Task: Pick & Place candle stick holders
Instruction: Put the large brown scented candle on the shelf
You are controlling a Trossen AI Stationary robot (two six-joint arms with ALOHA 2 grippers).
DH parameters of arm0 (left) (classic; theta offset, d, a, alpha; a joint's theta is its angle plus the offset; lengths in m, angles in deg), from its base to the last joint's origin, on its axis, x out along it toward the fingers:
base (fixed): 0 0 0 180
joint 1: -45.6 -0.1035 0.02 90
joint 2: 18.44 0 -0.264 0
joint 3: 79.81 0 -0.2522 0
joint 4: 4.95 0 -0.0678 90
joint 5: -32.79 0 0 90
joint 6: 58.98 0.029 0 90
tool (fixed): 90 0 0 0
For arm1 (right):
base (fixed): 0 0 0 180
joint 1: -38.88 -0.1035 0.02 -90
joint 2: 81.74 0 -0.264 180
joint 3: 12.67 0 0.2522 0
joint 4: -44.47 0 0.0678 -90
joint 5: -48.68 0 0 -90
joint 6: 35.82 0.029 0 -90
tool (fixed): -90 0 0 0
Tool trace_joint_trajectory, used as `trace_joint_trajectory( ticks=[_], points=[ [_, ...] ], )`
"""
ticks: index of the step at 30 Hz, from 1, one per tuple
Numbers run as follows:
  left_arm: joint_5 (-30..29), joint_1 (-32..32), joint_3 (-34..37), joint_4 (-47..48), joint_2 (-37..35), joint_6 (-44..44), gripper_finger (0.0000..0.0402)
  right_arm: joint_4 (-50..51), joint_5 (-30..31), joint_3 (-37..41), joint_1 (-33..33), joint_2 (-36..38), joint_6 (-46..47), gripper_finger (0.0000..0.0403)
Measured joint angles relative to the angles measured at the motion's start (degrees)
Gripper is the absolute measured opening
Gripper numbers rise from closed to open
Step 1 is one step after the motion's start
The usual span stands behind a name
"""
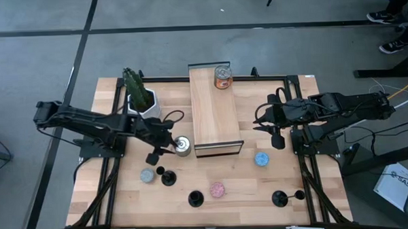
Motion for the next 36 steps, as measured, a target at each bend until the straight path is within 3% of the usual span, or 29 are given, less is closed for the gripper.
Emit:
trace_joint_trajectory(
  ticks=[22, 36],
  points=[
    [-5.0, 0.0, 0.0, 1.8, 8.1, 9.3, 0.0133, -0.6, 0.0, 0.0, 0.0, 0.0, 0.4, 0.0103],
    [-9.9, 0.0, -0.1, 1.8, 8.0, 10.1, 0.0009, -0.2, -0.2, 0.0, 0.0, 0.0, 0.4, 0.0103]
  ],
)
